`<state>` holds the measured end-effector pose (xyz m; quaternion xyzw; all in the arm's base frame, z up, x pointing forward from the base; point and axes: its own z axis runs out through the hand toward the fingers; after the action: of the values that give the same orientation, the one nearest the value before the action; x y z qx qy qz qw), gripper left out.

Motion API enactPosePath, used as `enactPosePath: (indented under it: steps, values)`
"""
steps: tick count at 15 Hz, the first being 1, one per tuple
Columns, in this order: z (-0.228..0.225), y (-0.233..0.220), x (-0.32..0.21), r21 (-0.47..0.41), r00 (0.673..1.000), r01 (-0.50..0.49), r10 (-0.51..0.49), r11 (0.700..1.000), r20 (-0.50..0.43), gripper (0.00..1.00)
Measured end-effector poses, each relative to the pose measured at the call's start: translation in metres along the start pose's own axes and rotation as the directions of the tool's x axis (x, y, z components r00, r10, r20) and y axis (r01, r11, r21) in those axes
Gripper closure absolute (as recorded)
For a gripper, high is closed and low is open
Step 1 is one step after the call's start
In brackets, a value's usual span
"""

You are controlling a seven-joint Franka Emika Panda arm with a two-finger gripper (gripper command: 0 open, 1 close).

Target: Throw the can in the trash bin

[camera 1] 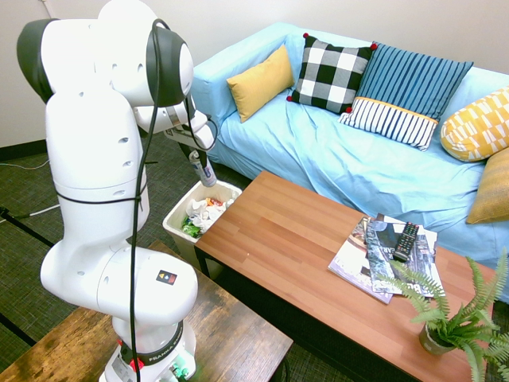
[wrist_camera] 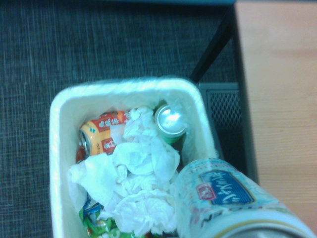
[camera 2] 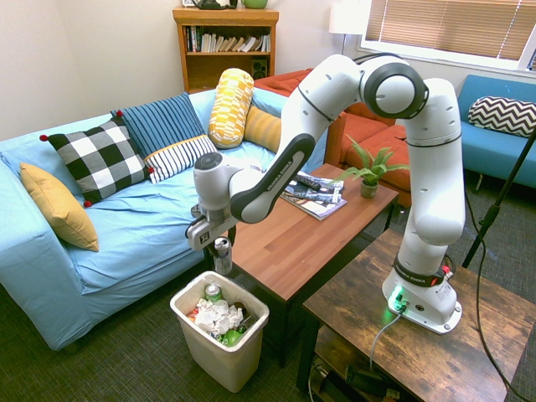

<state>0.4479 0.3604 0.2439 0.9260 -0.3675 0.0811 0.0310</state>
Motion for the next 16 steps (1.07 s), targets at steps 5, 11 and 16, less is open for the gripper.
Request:
enactPosePath:
  steps: [5,11,16]
  values:
    - [0.071,-0.004,-0.007,-0.032,1.0,-0.022,0.022,0.999,0.017,0.0]
    - [0.11,-0.008,-0.017,-0.055,1.0,-0.024,0.024,0.998,-0.003,0.0]
    - [0.12,-0.016,-0.033,-0.032,0.999,-0.036,0.036,0.999,-0.018,0.0]
